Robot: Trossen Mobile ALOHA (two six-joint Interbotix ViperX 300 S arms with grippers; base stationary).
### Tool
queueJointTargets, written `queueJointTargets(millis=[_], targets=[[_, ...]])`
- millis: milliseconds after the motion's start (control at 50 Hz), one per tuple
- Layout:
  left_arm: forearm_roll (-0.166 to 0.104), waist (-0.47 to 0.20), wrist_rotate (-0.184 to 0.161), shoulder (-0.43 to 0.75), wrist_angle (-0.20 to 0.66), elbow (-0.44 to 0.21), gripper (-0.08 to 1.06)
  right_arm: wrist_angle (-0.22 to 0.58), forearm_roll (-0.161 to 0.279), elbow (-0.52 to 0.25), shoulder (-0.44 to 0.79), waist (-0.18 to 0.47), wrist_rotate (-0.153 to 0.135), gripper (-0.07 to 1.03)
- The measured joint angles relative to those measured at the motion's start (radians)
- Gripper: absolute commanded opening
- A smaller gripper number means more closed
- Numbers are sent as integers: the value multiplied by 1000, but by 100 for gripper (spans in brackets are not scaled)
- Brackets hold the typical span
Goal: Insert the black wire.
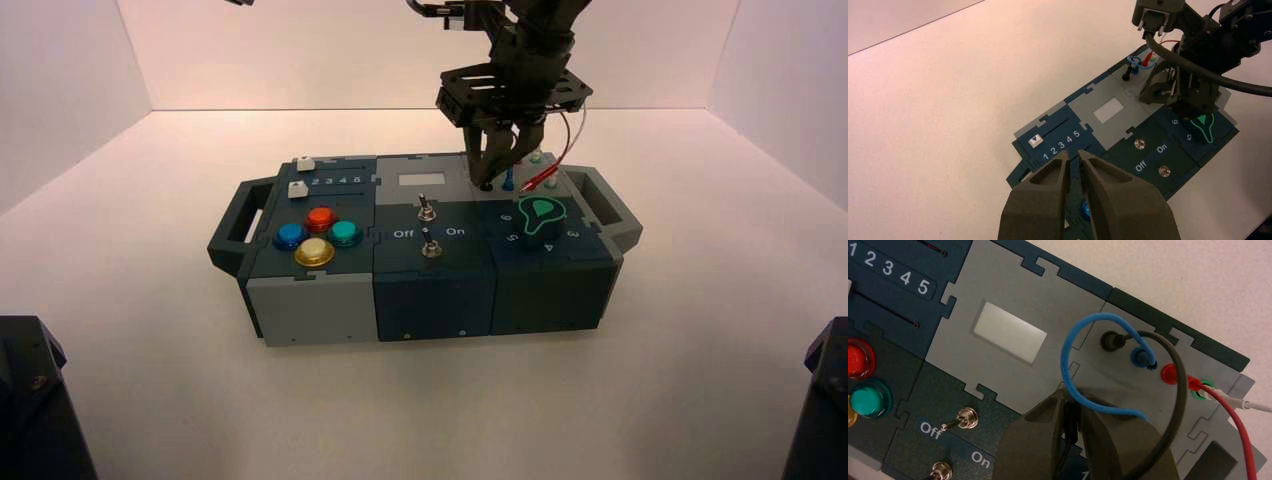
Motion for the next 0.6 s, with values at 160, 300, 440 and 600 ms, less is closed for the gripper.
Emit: queueJointTargets(millis=[160, 300, 440, 600], targets=[[2, 0, 0, 2, 0, 0, 12, 8, 0, -15, 14, 5, 0, -2], [3, 0, 0, 5, 0, -2, 12, 15, -2, -23, 25, 6, 0, -2], [3, 0, 0, 3, 0, -2, 12, 28, -2, -34, 34, 5, 0, -2], [3, 0, 0, 5, 0, -3, 12, 35, -2, -35, 37, 6, 0, -2]])
